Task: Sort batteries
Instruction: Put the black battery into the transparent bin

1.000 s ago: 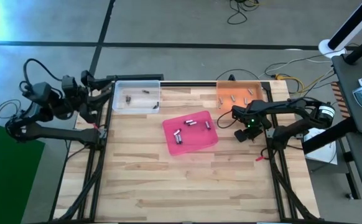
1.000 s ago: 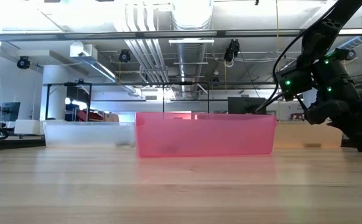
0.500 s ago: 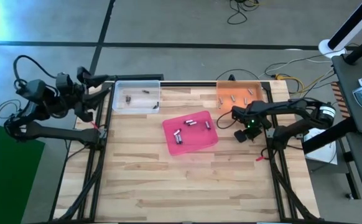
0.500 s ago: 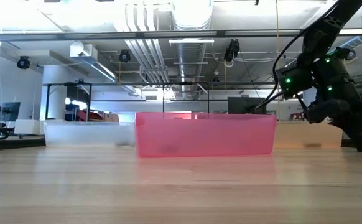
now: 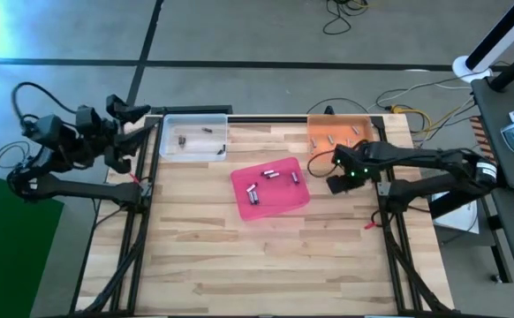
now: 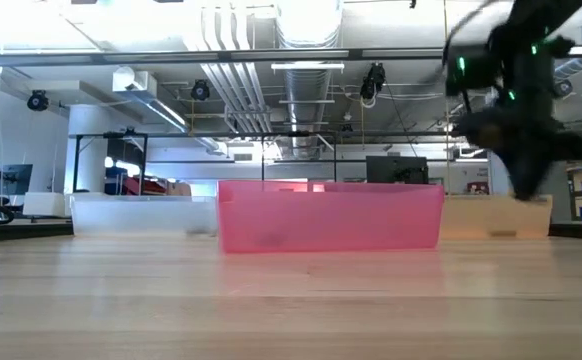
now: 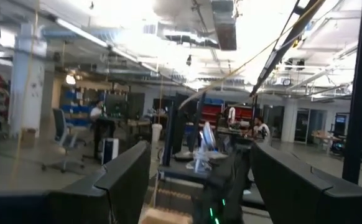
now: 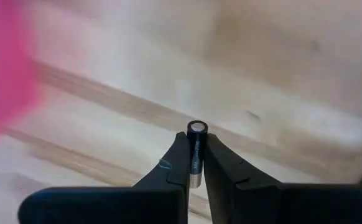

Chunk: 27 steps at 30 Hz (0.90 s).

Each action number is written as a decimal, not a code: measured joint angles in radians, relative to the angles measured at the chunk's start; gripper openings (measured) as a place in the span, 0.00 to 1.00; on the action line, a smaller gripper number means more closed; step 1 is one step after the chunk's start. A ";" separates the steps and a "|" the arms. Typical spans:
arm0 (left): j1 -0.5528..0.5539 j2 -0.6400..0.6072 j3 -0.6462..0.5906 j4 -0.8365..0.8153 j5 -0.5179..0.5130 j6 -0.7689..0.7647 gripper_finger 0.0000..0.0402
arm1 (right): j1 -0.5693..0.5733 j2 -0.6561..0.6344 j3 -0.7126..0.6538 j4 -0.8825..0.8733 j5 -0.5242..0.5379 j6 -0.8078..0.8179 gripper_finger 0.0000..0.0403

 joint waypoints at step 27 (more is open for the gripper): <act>0.222 0.093 -0.476 0.292 -0.113 -0.508 0.70 | -0.140 0.599 0.896 0.509 -0.325 -0.570 0.04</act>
